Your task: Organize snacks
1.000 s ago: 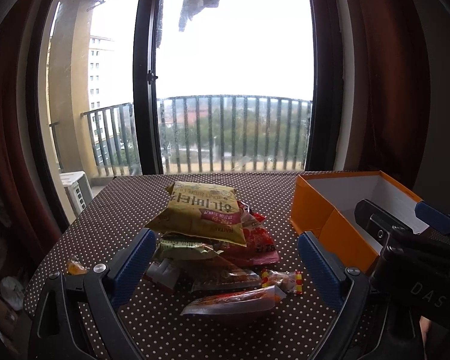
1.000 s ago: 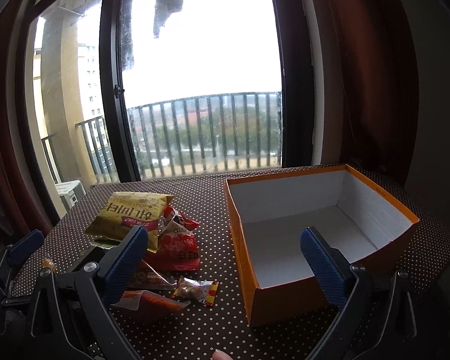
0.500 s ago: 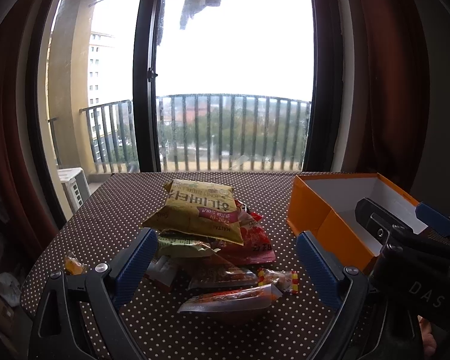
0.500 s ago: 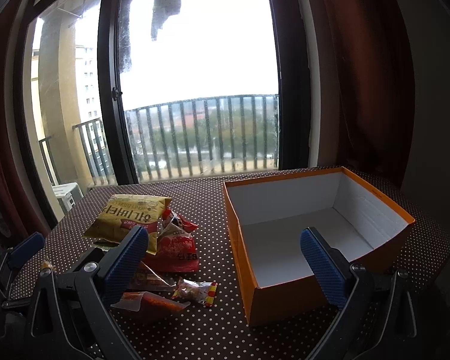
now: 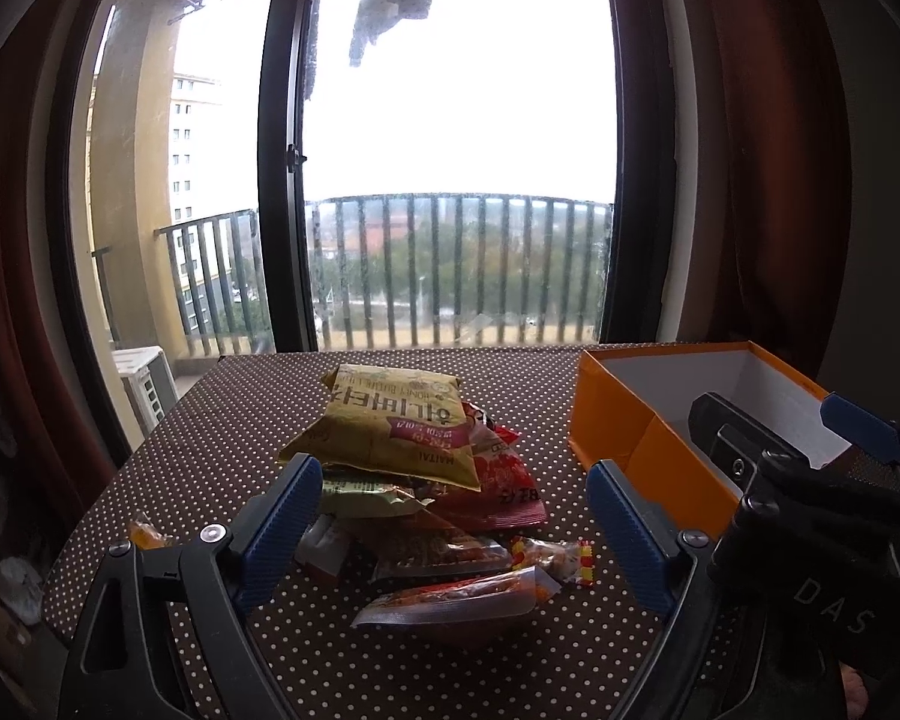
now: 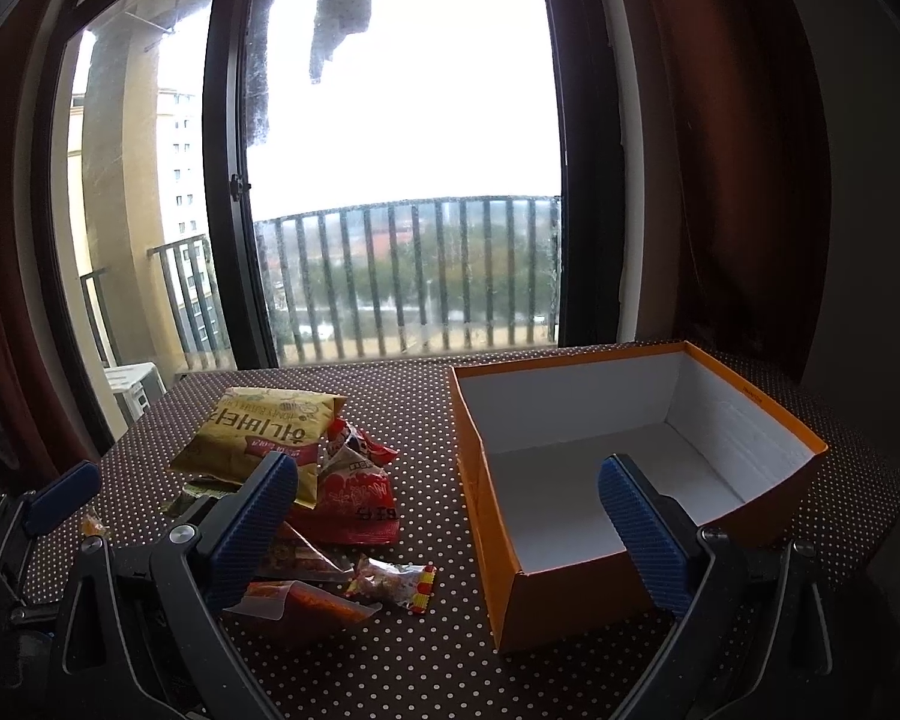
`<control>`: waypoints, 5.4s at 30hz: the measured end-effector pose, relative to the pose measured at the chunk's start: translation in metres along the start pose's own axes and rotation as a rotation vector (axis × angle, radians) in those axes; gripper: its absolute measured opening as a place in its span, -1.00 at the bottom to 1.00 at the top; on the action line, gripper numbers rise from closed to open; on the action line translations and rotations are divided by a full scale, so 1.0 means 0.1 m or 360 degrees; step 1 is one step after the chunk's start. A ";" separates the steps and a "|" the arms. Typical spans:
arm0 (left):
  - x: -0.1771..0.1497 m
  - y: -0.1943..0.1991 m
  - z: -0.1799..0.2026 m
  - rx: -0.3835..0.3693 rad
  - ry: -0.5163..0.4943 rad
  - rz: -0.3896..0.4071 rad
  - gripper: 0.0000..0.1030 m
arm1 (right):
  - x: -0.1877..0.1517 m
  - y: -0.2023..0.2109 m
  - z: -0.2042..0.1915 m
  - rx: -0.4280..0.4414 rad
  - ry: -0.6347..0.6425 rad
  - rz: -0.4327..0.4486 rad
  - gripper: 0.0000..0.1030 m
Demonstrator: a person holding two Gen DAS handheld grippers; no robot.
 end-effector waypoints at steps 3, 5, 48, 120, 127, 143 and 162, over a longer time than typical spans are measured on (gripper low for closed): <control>0.00 0.01 0.00 -0.0011 0.0000 0.0012 0.76 | 0.00 0.01 -0.01 0.0001 -0.0015 0.0009 0.93; 0.00 0.01 0.02 -0.0016 -0.0010 0.0017 0.76 | -0.01 0.01 -0.02 0.0012 -0.0025 0.0011 0.93; -0.74 -0.38 -0.60 0.0043 0.0049 -0.0194 0.75 | -0.77 -0.54 -0.94 0.0145 0.0146 -0.0193 0.93; -0.73 -0.50 -1.77 0.0324 0.0188 -0.0515 0.75 | -0.87 -0.77 -2.14 0.0511 0.0291 -0.0561 -0.35; -0.68 -0.55 -2.17 0.0426 0.0194 -0.0543 0.70 | -0.86 -0.89 -2.56 0.0578 0.0313 -0.0584 -0.35; -0.86 -0.88 -2.82 0.0573 0.0296 -0.0662 0.53 | -0.95 -1.21 -3.08 0.0607 0.0367 -0.0659 -0.35; -0.99 -0.79 -2.63 0.0504 0.0327 -0.0641 -0.26 | -1.08 -1.23 -3.00 0.0568 0.0404 -0.0689 -0.34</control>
Point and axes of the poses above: each gripper's, at about its wrist camera, not at the fingertips, and y roughly against the way its jaws point, z to its right, x to its top, the point moved 6 cm from there along -y, roughly the way its jaws point, and after that the axes turned 10 degrees about -x, right-handed, at the moved point
